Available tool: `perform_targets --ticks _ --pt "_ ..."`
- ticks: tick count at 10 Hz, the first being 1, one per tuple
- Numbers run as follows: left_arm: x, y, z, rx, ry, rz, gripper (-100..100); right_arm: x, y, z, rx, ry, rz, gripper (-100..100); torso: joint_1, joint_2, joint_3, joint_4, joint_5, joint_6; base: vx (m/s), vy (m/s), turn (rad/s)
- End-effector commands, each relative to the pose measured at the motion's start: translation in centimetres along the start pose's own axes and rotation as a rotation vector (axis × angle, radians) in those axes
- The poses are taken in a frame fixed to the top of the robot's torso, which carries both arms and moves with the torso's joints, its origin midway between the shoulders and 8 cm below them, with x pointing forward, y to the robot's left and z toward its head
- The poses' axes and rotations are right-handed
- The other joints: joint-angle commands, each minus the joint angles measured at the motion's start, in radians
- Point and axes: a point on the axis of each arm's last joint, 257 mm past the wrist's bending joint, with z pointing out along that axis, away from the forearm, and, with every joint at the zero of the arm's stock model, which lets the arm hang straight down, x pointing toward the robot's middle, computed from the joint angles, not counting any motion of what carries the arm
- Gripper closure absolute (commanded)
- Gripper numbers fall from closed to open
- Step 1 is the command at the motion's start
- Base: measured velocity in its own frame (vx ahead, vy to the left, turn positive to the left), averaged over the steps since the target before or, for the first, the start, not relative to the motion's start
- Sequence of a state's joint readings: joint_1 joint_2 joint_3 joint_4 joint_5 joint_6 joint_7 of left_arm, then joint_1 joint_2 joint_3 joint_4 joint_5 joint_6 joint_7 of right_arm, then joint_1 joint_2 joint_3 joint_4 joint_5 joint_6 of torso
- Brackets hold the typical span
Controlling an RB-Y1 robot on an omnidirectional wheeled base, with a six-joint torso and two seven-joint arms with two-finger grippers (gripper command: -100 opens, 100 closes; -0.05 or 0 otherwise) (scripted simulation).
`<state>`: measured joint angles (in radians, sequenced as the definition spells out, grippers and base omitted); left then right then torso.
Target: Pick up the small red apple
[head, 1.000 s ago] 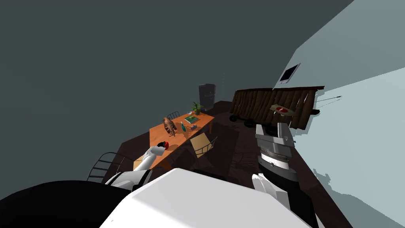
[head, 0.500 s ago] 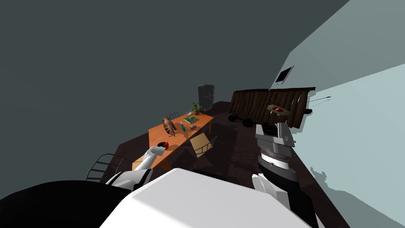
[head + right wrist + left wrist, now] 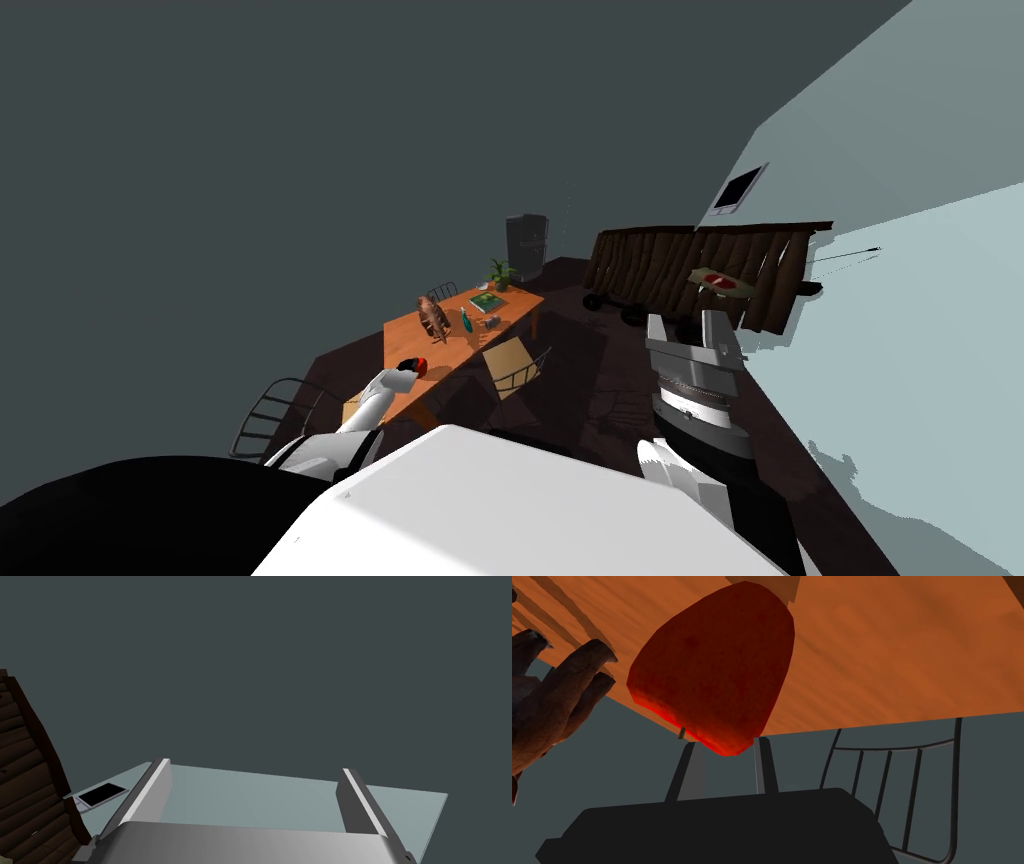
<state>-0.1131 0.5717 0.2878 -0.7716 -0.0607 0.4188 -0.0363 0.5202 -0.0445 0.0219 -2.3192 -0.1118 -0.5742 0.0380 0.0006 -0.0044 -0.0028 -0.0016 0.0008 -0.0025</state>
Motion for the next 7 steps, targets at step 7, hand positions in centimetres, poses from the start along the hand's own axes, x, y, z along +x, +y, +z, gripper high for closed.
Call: perform_targets --ticks 7 --pt "1.5 -2.1 -1.3 0.062 0.059 0.079 100 0.0 0.0 0.0 0.0 0.0 0.0 0 -0.001 0.0 0.0 0.0 0.0 0.001 0.065 -0.048 0.147"
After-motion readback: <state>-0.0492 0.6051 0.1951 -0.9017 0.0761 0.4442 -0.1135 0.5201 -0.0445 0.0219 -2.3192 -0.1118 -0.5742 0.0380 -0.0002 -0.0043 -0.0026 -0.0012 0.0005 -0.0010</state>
